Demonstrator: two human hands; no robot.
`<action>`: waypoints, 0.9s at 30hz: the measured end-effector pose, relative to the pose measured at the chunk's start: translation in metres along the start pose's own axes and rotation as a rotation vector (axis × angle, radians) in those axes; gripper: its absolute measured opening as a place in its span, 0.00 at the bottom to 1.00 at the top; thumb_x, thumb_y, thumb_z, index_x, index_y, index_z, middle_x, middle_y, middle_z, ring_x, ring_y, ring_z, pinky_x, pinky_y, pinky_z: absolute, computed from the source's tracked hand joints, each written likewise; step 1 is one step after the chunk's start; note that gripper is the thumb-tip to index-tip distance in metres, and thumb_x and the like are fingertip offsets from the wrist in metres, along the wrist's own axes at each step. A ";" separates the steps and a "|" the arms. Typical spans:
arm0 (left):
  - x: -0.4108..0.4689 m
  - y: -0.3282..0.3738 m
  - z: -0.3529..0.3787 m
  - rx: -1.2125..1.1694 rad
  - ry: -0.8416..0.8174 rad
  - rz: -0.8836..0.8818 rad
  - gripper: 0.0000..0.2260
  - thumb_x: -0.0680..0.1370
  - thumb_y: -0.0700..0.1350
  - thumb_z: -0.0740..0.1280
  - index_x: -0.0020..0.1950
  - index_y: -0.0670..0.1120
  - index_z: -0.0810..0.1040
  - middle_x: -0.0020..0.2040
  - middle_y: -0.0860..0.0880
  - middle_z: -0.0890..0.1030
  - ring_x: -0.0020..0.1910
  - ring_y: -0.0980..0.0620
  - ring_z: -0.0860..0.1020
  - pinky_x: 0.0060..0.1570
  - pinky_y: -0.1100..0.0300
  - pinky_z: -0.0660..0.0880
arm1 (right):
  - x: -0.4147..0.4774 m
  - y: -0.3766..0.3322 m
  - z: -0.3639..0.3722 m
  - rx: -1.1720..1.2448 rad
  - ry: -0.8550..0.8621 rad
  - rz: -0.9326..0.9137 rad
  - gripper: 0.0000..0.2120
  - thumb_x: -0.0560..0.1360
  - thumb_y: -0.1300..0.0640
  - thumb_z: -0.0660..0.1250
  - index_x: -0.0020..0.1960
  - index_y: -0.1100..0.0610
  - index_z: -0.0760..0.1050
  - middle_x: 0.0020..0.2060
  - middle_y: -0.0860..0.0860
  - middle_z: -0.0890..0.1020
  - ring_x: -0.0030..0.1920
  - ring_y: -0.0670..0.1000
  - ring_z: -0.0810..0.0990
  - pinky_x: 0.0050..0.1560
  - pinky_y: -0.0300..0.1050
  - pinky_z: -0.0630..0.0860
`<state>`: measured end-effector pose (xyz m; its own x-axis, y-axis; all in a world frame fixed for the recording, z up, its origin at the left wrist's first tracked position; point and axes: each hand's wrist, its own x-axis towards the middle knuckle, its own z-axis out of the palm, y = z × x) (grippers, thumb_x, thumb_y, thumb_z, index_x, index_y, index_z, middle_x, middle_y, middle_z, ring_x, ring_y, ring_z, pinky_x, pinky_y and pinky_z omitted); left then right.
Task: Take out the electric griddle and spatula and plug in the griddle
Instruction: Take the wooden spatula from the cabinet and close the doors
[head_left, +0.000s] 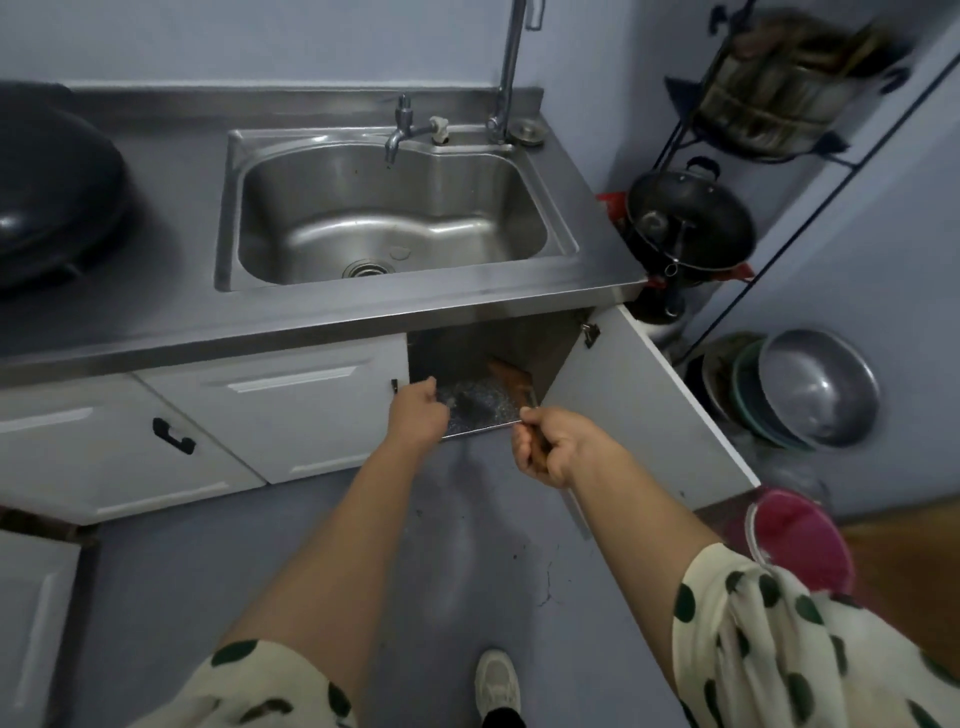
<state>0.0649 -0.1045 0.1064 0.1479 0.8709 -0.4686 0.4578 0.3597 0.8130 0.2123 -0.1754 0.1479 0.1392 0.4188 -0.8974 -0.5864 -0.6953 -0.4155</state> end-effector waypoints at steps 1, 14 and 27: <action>-0.014 0.006 0.003 0.013 -0.026 0.027 0.13 0.76 0.29 0.60 0.55 0.40 0.80 0.56 0.45 0.80 0.62 0.45 0.73 0.62 0.56 0.69 | -0.016 0.004 -0.007 0.025 -0.001 -0.015 0.12 0.81 0.58 0.59 0.38 0.56 0.65 0.27 0.50 0.67 0.13 0.46 0.66 0.16 0.30 0.66; -0.112 0.092 0.068 0.044 -0.191 0.215 0.14 0.76 0.35 0.65 0.61 0.38 0.78 0.49 0.39 0.83 0.51 0.41 0.82 0.59 0.47 0.77 | -0.161 0.008 -0.087 0.185 0.025 -0.191 0.17 0.82 0.56 0.57 0.34 0.56 0.65 0.27 0.49 0.66 0.14 0.44 0.64 0.16 0.29 0.63; -0.115 0.163 0.201 0.297 -0.283 0.392 0.06 0.77 0.39 0.65 0.45 0.42 0.82 0.44 0.42 0.83 0.48 0.44 0.81 0.55 0.50 0.78 | -0.171 -0.055 -0.222 0.254 0.161 -0.276 0.17 0.82 0.56 0.57 0.34 0.57 0.67 0.22 0.49 0.67 0.16 0.44 0.64 0.16 0.31 0.63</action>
<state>0.2983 -0.2136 0.2232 0.5673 0.7817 -0.2592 0.5425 -0.1178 0.8318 0.3975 -0.3386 0.2913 0.4303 0.4582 -0.7778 -0.6853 -0.3951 -0.6119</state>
